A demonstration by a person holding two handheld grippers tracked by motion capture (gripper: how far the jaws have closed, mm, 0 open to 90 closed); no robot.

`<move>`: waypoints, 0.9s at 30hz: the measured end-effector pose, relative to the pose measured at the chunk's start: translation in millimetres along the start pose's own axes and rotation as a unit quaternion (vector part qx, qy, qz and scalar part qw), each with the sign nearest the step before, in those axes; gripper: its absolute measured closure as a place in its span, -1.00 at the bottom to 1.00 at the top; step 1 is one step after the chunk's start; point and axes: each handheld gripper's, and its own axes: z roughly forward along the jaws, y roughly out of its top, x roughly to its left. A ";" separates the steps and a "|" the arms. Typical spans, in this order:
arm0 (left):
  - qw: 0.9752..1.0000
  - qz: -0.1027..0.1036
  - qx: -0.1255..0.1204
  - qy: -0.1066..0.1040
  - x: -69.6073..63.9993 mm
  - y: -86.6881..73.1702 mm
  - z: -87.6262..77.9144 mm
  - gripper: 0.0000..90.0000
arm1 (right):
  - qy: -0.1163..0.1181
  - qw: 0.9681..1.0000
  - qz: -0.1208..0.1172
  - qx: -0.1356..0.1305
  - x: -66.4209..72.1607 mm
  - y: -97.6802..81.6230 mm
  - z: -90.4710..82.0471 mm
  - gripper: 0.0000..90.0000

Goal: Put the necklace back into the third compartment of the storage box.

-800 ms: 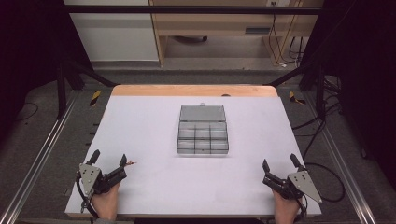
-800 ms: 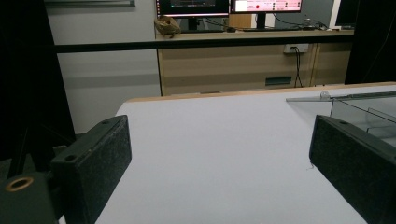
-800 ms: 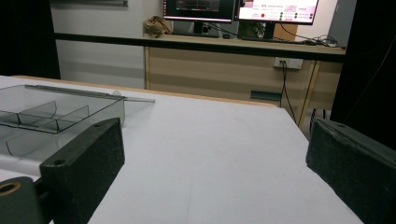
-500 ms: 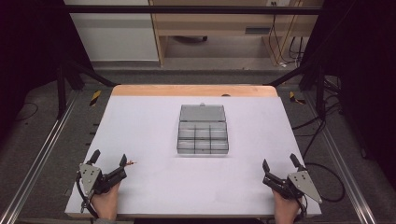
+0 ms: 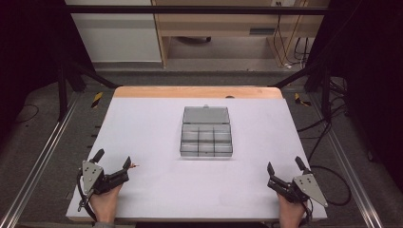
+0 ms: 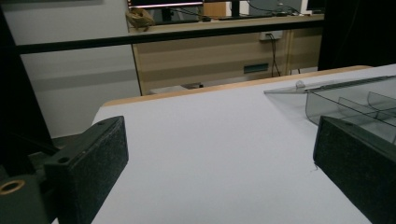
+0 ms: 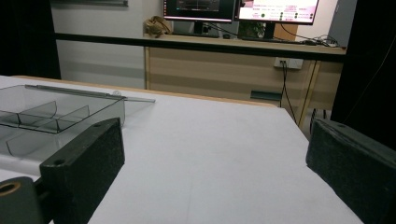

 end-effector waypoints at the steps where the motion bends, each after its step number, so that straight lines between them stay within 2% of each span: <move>1: 1.000 0.000 0.000 0.000 0.0 0.0 0.0 -0.94 | 0.000 1.000 0.000 0.000 0.0 0.0 0.0 -0.89; 2: 1.000 -0.004 0.004 -0.020 1.4 5.2 0.9 -0.95 | 0.000 1.000 0.000 -0.001 0.1 -0.1 -0.1 -0.89; 3: 1.000 -0.004 0.004 -0.020 1.4 5.2 0.9 -0.97 | 0.000 1.000 0.000 -0.001 0.1 -0.1 -0.2 -0.89; 5: 0.999 -0.015 0.014 -0.044 4.1 10.7 3.4 -0.99 | 0.000 1.000 0.000 -0.001 0.1 -0.1 -0.3 -0.89; 6: 0.998 -0.012 0.028 -0.055 6.1 16.0 5.5 -0.99 | -0.001 1.000 0.000 -0.002 0.0 -0.1 -0.3 -0.89; 7: 0.998 -0.012 0.028 -0.055 6.1 16.0 5.5 -0.99 | -0.001 1.000 0.000 -0.002 0.0 -0.1 -0.3 -0.89; 9: 0.996 -0.002 0.044 -0.072 9.3 23.7 8.0 -0.99 | 0.000 1.000 0.000 -0.002 0.0 -0.1 -0.3 -0.89; 10: 0.995 0.002 0.051 -0.082 11.2 27.3 9.1 -0.98 | 0.000 1.000 0.000 -0.002 0.0 -0.1 -0.3 -0.89; 12: 0.991 0.009 0.073 -0.116 17.2 37.1 12.5 -0.96 | 0.000 1.000 0.000 -0.001 0.0 -0.1 -0.3 -0.89; 13: 0.991 0.009 0.073 -0.116 17.2 37.1 12.5 -0.94 | 0.000 1.000 0.000 -0.001 0.0 -0.1 -0.3 -0.89; 14: 0.986 0.016 0.089 -0.142 20.8 44.3 15.8 -0.93 | 0.000 1.000 0.000 -0.001 0.1 -0.1 -0.3 -0.89; 15: 0.986 0.016 0.089 -0.142 20.8 44.3 15.8 -0.92 | 0.000 1.000 0.000 -0.001 0.1 -0.1 -0.3 -0.89; 16: 0.980 0.035 0.109 -0.160 22.5 52.0 19.1 -0.90 | 0.000 1.000 0.000 -0.001 0.1 -0.1 -0.2 -0.89; 17: 0.980 0.035 0.109 -0.160 22.5 52.0 19.1 -0.88 | 0.000 1.000 0.000 -0.001 0.1 -0.1 -0.2 -0.89; 18: 0.974 0.057 0.129 -0.179 23.7 59.7 23.1 -0.86 | 0.000 1.000 0.000 -0.001 0.1 -0.1 -0.2 -0.89; 19: 0.974 0.057 0.129 -0.179 23.7 59.7 23.1 -0.83 | 0.000 1.000 0.000 -0.001 0.1 -0.1 -0.2 -0.89; 20: 0.964 0.077 0.149 -0.207 25.0 66.7 28.0 -0.76 | 0.000 1.000 -0.001 0.000 0.2 0.0 -0.1 -0.89; 22: 0.953 0.096 0.181 -0.224 24.8 73.1 34.5 -0.69 | 0.000 1.000 -0.001 0.000 0.2 0.0 0.0 -0.89; 23: 0.953 0.096 0.181 -0.224 24.8 73.1 34.5 -0.67 | 0.000 1.000 -0.001 0.000 0.2 0.0 0.0 -0.89; 24: 0.946 0.112 0.197 -0.232 23.7 76.6 38.6 -0.65 | 0.001 1.000 -0.001 0.000 0.2 0.0 -0.1 -0.89; 25: 0.941 0.124 0.209 -0.236 23.1 78.9 40.9 -0.65 | 0.001 1.000 -0.001 0.000 0.2 0.0 -0.1 -0.89; 26: 0.931 0.140 0.229 -0.247 20.6 83.1 47.5 -0.62 | 0.001 1.000 0.000 0.000 0.1 0.0 0.0 -0.89; 27: 0.931 0.140 0.229 -0.247 20.6 83.1 47.5 -0.62 | 0.001 1.000 0.000 0.000 0.1 0.0 0.0 -0.89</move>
